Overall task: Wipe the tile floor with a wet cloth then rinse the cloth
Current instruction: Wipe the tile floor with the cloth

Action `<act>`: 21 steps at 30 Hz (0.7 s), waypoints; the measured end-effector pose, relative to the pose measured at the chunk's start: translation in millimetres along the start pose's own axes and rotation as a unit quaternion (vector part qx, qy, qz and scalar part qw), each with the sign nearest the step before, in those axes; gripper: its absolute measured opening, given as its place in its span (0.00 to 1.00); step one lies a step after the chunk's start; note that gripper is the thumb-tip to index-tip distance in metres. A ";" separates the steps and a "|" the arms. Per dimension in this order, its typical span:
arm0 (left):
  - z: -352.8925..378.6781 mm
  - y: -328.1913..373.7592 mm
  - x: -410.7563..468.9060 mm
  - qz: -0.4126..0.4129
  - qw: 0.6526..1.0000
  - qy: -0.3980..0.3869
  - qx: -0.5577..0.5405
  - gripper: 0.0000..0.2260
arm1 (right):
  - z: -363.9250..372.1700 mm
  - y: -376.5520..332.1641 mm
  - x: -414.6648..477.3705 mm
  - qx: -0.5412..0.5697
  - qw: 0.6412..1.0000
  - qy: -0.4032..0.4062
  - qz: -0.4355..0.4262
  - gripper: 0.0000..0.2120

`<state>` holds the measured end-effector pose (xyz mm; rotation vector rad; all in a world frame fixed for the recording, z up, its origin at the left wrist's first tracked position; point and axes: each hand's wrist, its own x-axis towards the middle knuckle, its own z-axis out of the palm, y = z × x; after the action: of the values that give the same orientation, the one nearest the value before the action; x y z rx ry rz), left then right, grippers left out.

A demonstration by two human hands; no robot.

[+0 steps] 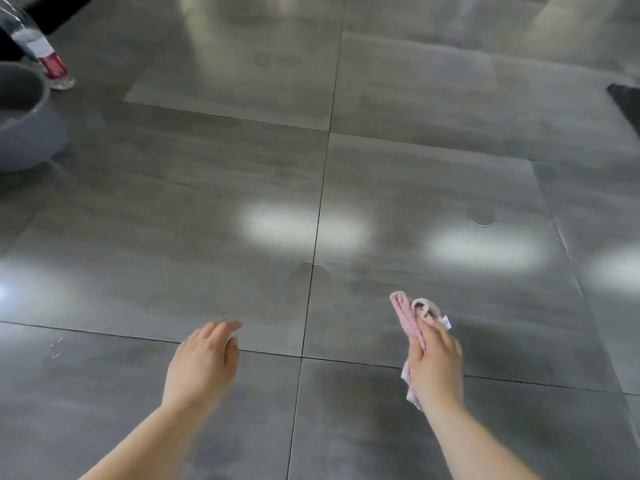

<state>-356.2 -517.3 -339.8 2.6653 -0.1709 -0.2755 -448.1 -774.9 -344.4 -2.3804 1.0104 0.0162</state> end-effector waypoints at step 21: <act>109.5 -106.2 62.5 0.004 0.999 0.011 0.038 0.26 | 181.7 -135.7 100.5 -0.036 0.987 -0.067 -0.144 0.23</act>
<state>-311.7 -479.7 -494.0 2.7410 -0.1886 -0.2410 -249.7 -675.4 -455.3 -2.5309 0.6058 0.1067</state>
